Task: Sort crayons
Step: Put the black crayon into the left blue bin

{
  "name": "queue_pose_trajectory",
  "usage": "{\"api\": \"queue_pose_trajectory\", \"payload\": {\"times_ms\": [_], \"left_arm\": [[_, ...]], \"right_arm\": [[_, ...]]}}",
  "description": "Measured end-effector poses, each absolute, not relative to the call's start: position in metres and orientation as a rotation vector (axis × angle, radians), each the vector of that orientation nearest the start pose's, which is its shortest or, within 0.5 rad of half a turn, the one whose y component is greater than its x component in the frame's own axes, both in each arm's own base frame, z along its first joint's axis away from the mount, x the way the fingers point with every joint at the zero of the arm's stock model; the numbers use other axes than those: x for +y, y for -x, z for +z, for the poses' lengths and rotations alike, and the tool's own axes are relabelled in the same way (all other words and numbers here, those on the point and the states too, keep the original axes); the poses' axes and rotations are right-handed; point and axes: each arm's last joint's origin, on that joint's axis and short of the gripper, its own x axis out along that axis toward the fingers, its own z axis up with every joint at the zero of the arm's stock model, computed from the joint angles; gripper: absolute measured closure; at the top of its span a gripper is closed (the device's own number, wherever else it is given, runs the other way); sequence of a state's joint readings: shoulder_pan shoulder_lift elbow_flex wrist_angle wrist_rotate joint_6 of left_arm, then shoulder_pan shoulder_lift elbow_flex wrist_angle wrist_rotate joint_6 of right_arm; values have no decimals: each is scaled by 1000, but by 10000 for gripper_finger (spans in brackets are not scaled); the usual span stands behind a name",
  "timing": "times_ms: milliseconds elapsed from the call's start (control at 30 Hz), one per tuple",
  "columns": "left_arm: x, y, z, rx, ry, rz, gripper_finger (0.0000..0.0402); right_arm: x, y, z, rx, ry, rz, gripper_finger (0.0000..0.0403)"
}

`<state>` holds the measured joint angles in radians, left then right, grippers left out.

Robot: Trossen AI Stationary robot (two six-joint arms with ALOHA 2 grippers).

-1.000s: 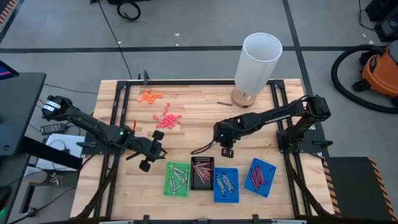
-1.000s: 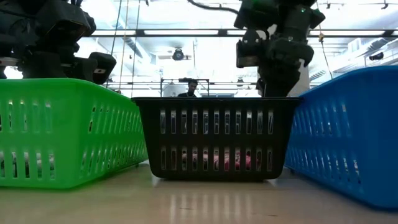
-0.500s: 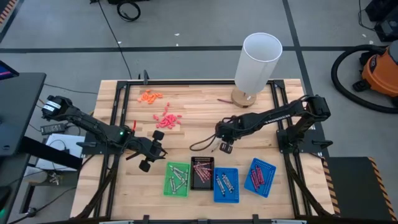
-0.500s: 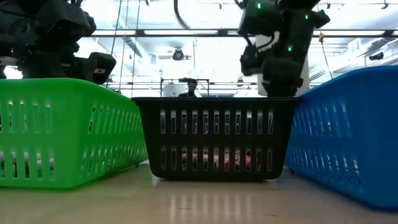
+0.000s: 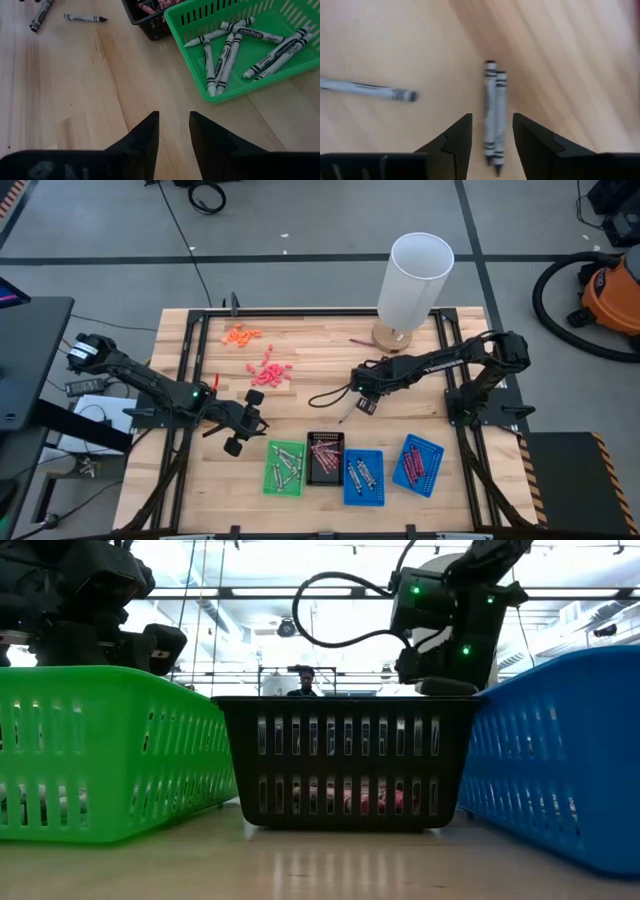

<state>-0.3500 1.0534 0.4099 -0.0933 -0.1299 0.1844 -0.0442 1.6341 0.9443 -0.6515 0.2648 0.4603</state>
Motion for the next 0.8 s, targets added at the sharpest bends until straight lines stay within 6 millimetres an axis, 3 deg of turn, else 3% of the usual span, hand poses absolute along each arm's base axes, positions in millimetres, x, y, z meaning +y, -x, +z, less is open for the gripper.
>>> {"api": "queue_pose_trajectory", "payload": {"times_ms": [200,433,800], "left_arm": [[-63,-182,169,698,-352,-276,285],[-63,-182,169,697,-353,-273,285],[-63,-182,169,698,-353,-273,285]], "right_arm": [[-32,-283,164,1245,-214,-618,256],[-38,-272,145,1256,-279,-568,257],[-42,-273,141,1236,-305,-540,257]]}}
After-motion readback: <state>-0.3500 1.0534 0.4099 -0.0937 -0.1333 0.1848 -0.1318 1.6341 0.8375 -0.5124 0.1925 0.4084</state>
